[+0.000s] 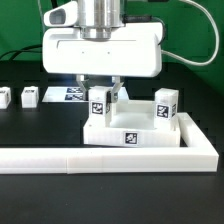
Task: Assemble square table
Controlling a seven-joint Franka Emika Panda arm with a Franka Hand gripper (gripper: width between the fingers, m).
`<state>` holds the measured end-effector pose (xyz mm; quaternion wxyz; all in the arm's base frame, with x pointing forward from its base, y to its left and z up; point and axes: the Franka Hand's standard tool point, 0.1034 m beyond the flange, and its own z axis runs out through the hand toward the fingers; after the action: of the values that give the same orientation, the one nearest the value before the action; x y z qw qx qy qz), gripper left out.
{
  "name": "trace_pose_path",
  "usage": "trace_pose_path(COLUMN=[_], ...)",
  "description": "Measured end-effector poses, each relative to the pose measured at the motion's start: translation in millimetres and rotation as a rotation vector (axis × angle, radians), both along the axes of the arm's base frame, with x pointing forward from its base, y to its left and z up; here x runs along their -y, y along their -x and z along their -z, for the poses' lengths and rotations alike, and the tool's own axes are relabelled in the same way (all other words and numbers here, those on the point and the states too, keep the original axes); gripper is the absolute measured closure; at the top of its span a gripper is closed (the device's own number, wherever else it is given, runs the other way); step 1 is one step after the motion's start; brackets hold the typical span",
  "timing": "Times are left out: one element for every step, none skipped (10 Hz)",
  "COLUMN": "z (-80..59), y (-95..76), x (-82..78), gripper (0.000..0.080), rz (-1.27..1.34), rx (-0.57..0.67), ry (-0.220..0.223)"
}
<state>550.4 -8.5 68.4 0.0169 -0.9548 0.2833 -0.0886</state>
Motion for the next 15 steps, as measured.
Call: trace_pose_path(z=[0.1, 0.1, 0.1, 0.2, 0.2, -1.4, -5.0, -9.3, -14.3, -19.3, -23.8, -21.8, -20.6, -20.5, -19.6], y=[2.4, 3.1, 3.3, 3.1, 2.7, 2.9, 3.2, 4.4, 6.5, 10.0, 11.8, 12.3, 12.8, 12.9, 13.4], x=[3.4, 4.9, 7.8, 5.9, 2.4, 0.8, -1.0, -0.5, 2.6, 3.9, 2.7, 3.2, 3.4, 3.5, 3.4], gripper=[0.0507, 0.0507, 0.0507, 0.0442, 0.0233, 0.0233, 0.0159, 0.0159, 0.0151, 0.0151, 0.0151, 0.0151, 0.0151, 0.0151, 0.0151], rz=[0.091, 0.12, 0.13, 0.113, 0.079, 0.048, 0.009, -0.071, -0.141, -0.191, -0.187, -0.187, -0.187, -0.187, -0.19], rx=[-0.001, 0.0, 0.0, -0.001, -0.002, -0.007, -0.013, -0.025, -0.038, -0.044, -0.038, -0.041, -0.044, -0.044, -0.044], ry=[-0.003, -0.003, 0.0, 0.001, 0.003, 0.003, 0.002, 0.003, 0.0, -0.003, -0.009, -0.007, -0.006, -0.006, -0.004])
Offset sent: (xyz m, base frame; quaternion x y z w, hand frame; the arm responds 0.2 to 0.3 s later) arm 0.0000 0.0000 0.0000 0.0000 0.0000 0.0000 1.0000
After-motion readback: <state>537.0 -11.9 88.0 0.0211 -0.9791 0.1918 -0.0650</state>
